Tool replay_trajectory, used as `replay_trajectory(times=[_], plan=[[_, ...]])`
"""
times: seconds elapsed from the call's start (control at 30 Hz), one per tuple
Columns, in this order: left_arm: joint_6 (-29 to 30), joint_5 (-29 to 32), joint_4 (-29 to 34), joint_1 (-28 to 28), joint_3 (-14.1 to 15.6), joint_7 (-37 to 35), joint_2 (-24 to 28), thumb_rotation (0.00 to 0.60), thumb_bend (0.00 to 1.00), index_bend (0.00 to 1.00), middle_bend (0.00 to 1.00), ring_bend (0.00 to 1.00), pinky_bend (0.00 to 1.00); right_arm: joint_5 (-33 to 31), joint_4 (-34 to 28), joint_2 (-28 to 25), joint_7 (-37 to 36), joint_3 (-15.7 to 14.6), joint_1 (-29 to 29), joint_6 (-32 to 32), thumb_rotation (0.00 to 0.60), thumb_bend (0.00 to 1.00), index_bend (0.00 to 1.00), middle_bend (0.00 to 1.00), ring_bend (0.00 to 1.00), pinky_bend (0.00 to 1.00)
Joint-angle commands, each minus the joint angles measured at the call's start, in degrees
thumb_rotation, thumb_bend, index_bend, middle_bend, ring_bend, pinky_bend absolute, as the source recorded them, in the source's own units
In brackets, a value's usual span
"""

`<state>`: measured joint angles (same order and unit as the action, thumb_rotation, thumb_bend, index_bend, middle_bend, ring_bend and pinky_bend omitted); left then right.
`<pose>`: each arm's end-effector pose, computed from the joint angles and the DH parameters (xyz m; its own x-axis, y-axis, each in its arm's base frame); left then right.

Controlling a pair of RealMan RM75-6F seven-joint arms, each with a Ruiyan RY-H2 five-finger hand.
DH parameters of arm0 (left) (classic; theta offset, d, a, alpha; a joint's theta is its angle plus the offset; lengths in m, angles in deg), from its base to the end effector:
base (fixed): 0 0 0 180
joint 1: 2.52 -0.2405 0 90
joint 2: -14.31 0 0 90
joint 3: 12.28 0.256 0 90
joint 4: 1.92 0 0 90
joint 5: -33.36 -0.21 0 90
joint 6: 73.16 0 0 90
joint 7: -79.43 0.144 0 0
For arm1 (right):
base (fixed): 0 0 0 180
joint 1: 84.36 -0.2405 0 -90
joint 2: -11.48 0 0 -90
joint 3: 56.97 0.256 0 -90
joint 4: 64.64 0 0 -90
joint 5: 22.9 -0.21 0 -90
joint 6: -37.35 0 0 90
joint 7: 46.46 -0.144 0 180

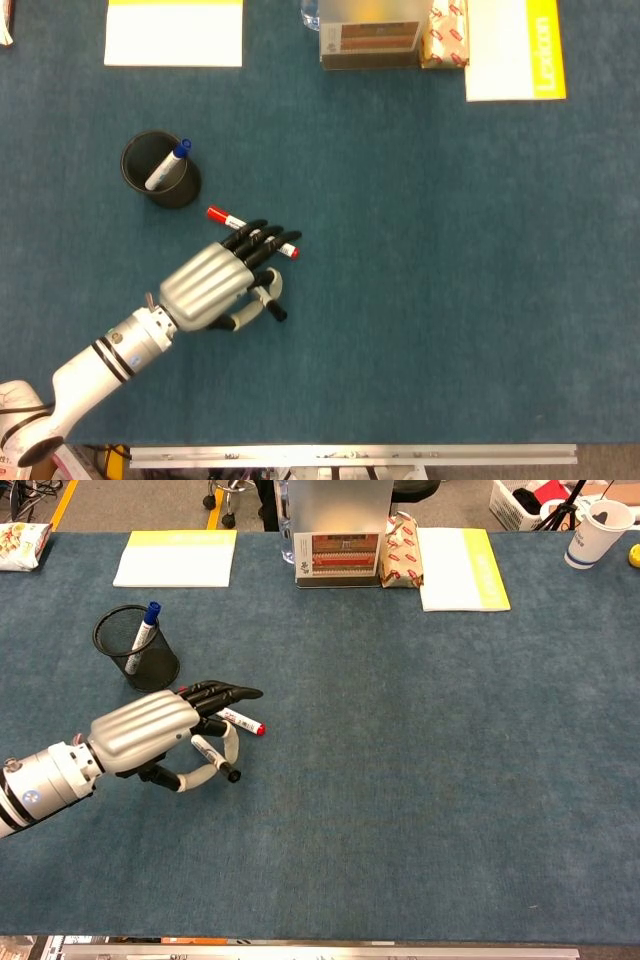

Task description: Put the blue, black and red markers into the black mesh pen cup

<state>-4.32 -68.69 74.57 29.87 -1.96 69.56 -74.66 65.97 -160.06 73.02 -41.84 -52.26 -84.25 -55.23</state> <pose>-0.2049 0.2276 -0.0348 0.4071 0.3828 0.8293 0.7489 -0.6596 -0.0632 -0.3017 -0.1594 0.1873 0.4616 0.1243 0.8784 -0.8864 0.0238 0.4624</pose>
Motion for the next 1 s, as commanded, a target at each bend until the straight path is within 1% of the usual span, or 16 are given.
replay_trajectory(times=[0.03,0.2,0.37,0.5,0.7,0.83,1.0], plan=[[0.46,1.55,2.66,-0.22,-1.75,2.28,1.41,0.600,0.44,0.49,0.00,0.00,0.04,-0.05,0.01,0.02,0.07,0.00,-0.03,0.09,0.600,0.00,0.34,0.32,0.42,0.64],[0.76,4.41,7.00,-0.49,-4.68,5.82,3.03,0.600,0.44,0.49,0.00,0.00,0.04,-0.18,0.05,0.08,0.20,0.00,-0.12,0.33,0.600,0.00,0.34,0.32,0.42,0.64],[1.15,9.59,12.15,-1.64,-8.17,9.92,4.27,0.600,0.44,0.50,0.00,0.00,0.04,-0.38,0.08,0.13,0.33,0.03,-0.20,0.54,0.600,0.00,0.34,0.32,0.42,0.64],[-0.32,15.52,17.72,-2.49,-10.31,14.36,5.58,0.600,0.44,0.50,0.00,0.00,0.04,-0.56,0.13,0.19,0.41,0.06,-0.29,0.76,0.600,0.00,0.34,0.32,0.42,0.64],[-1.81,24.12,25.18,-3.08,-13.46,18.89,6.79,0.600,0.44,0.50,0.00,0.00,0.05,-0.68,0.14,0.24,0.48,0.05,-0.38,0.99,0.600,0.00,0.34,0.32,0.42,0.64],[-2.08,27.72,27.96,-2.84,-15.52,20.40,6.93,0.600,0.44,0.51,0.00,0.00,0.05,-0.76,0.15,0.22,0.40,0.09,-0.37,0.96,0.600,0.00,0.34,0.32,0.42,0.64],[-1.97,28.42,28.00,-2.12,-17.37,20.87,6.78,0.600,0.44,0.51,0.00,0.00,0.05,-0.81,0.17,0.20,0.37,0.07,-0.41,1.08,0.600,0.00,0.34,0.32,0.42,0.64]])
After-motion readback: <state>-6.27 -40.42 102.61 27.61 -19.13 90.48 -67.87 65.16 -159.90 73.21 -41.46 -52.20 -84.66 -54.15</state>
